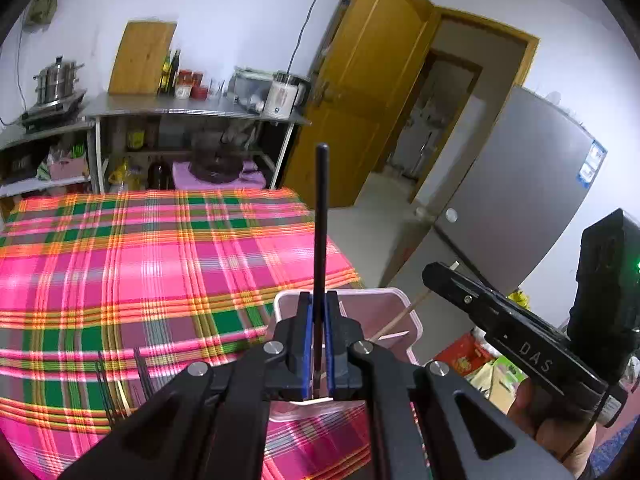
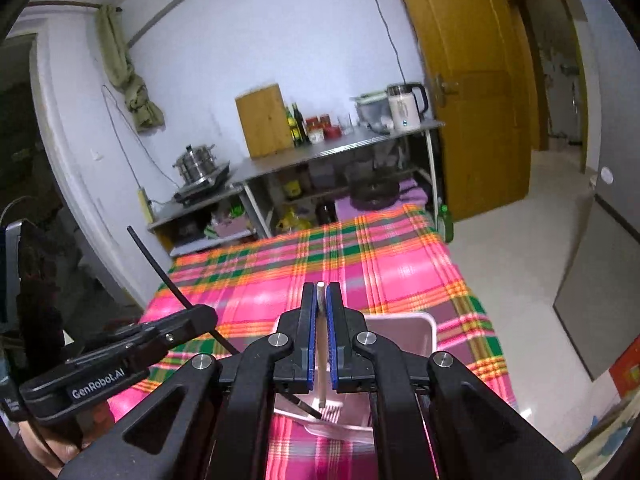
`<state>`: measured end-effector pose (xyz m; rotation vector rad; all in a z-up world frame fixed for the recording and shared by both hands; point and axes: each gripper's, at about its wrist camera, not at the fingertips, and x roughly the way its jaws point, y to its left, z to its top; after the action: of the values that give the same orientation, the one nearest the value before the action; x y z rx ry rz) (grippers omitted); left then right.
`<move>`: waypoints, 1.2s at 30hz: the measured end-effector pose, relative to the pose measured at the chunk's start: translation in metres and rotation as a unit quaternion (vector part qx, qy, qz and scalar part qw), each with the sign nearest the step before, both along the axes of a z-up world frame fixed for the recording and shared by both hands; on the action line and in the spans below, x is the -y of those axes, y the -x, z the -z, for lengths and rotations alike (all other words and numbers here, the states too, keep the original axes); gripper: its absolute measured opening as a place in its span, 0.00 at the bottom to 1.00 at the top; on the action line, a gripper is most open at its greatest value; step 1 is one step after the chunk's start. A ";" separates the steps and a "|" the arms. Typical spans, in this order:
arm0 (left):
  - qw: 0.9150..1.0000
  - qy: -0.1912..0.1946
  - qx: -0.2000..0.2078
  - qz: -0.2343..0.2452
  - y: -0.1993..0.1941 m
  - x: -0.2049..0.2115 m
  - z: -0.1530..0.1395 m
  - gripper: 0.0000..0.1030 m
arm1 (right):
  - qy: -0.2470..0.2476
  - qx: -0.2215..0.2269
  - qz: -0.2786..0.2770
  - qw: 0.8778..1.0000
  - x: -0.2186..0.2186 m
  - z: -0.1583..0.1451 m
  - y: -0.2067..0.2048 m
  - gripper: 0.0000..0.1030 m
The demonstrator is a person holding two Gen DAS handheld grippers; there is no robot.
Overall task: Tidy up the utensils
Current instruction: 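Lift the chopsticks in both tools and carry them over the pink basket, then open both tools to drop the chopsticks into the pink basket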
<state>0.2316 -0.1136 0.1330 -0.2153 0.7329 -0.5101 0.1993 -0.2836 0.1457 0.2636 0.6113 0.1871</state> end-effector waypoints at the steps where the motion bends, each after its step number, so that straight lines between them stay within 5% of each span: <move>1: 1.000 -0.001 -0.005 0.000 -0.003 0.001 0.004 0.06 | -0.001 -0.009 0.000 1.000 0.000 0.008 -0.004 0.05; 9: 1.000 -0.012 -0.029 -0.003 -0.012 0.007 0.035 0.06 | 0.002 -0.039 0.009 0.999 0.009 0.043 -0.017 0.05; 14: 1.000 -0.006 -0.025 -0.006 -0.011 0.003 0.036 0.21 | 0.009 -0.047 0.015 0.999 0.014 0.044 -0.017 0.07; 18: 1.000 0.000 -0.011 -0.014 -0.005 -0.005 0.026 0.24 | 0.012 -0.035 0.021 0.999 0.016 0.037 -0.009 0.16; 23: 1.000 0.011 0.007 -0.027 0.010 -0.021 0.014 0.43 | 0.022 -0.016 0.031 0.999 0.017 0.022 0.005 0.20; 36: 0.997 0.003 0.048 -0.068 0.060 -0.066 -0.006 0.43 | 0.036 0.040 0.026 0.998 0.000 -0.017 0.060 0.21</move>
<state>0.1717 -0.0476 0.1390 -0.2427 0.6182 -0.3910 0.1388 -0.2838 0.1622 0.2018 0.5303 0.1244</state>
